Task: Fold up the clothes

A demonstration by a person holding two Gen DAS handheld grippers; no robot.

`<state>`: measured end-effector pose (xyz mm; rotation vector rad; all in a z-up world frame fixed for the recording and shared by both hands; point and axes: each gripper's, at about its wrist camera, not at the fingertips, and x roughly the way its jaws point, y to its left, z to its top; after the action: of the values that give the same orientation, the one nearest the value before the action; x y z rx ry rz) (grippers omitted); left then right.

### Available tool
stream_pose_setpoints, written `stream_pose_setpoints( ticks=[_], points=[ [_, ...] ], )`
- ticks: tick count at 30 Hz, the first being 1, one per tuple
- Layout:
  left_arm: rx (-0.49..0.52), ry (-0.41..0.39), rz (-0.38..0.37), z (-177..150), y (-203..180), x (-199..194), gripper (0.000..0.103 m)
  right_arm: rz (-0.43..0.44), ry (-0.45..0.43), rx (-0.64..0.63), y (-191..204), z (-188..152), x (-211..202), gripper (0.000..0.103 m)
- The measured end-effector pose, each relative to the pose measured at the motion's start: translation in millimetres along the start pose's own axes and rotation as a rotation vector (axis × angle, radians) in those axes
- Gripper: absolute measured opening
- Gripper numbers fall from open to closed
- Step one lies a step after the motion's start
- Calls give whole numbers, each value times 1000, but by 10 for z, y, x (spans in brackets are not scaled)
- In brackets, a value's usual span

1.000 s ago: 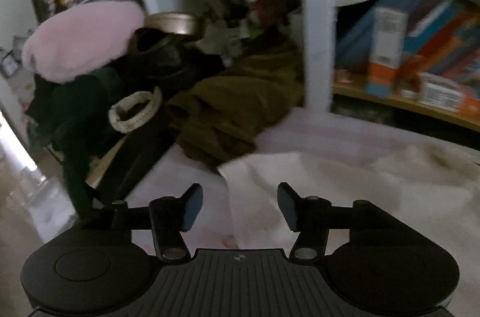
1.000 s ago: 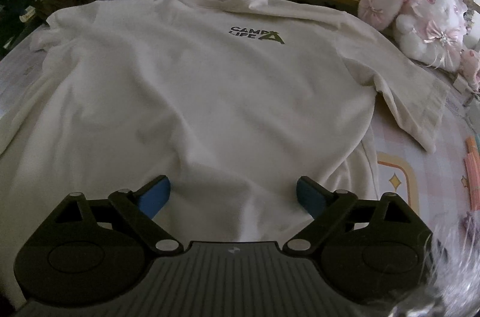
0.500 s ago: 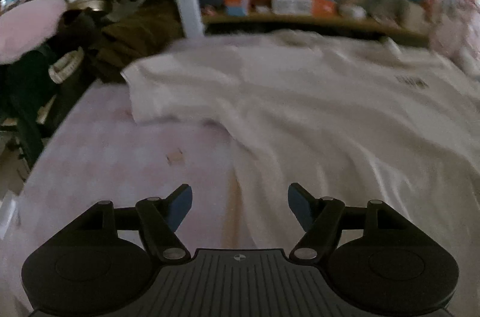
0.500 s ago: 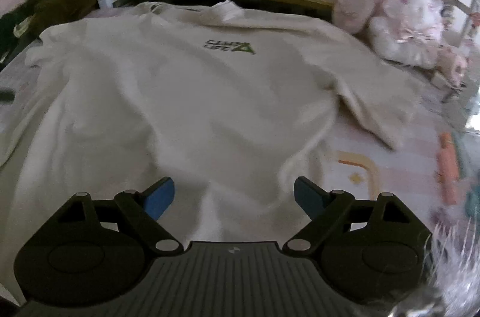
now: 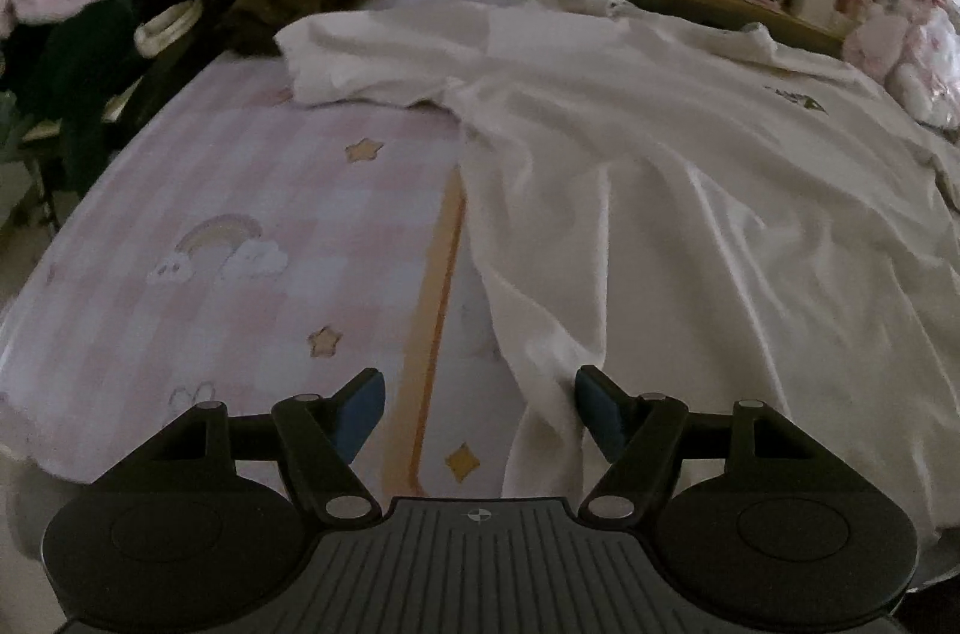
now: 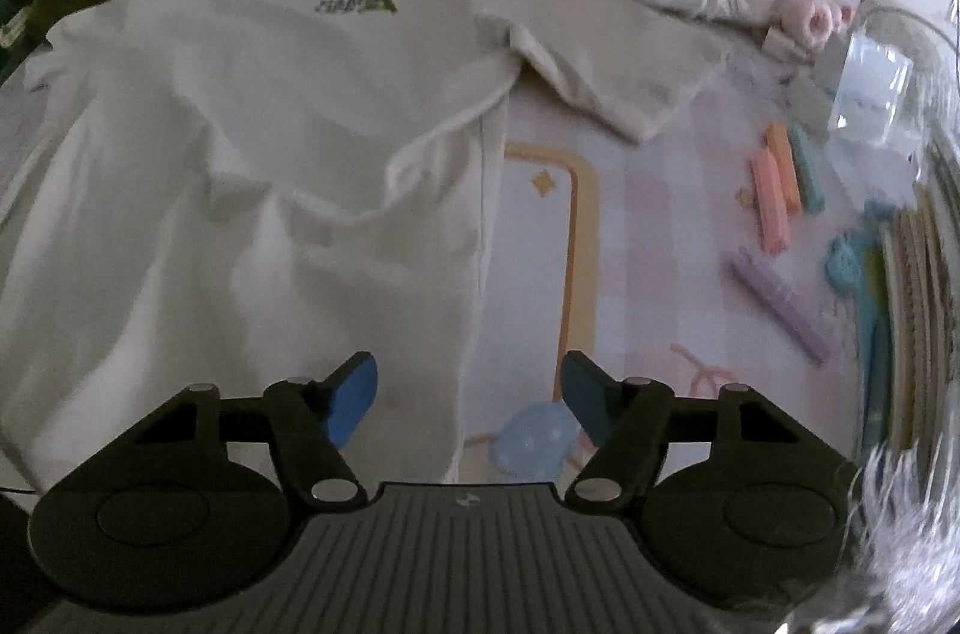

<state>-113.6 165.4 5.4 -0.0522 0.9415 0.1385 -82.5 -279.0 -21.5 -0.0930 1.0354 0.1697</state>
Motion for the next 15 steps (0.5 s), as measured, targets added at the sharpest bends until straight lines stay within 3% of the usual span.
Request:
stream_pose_setpoints(
  ticks=[6, 9, 10, 12, 14, 15],
  points=[
    [64, 17, -54, -165, -131, -175, 65, 22, 29, 0, -7, -56, -6, 52],
    [133, 31, -44, -301, -239, -223, 61, 39, 49, -7, 7, -70, 22, 48],
    [139, 30, -33, -336, -249, -235, 57, 40, 50, -11, 13, -68, 24, 48],
    [108, 25, -18, -381, -211, -250, 24, 42, 53, -19, 25, -60, 24, 47],
    [49, 31, -16, -393, -117, -252, 8, 56, 50, -34, 42, -52, 21, 41],
    [18, 36, -23, -388, -64, -255, 7, 63, 48, -42, 50, -47, 20, 33]
  ],
)
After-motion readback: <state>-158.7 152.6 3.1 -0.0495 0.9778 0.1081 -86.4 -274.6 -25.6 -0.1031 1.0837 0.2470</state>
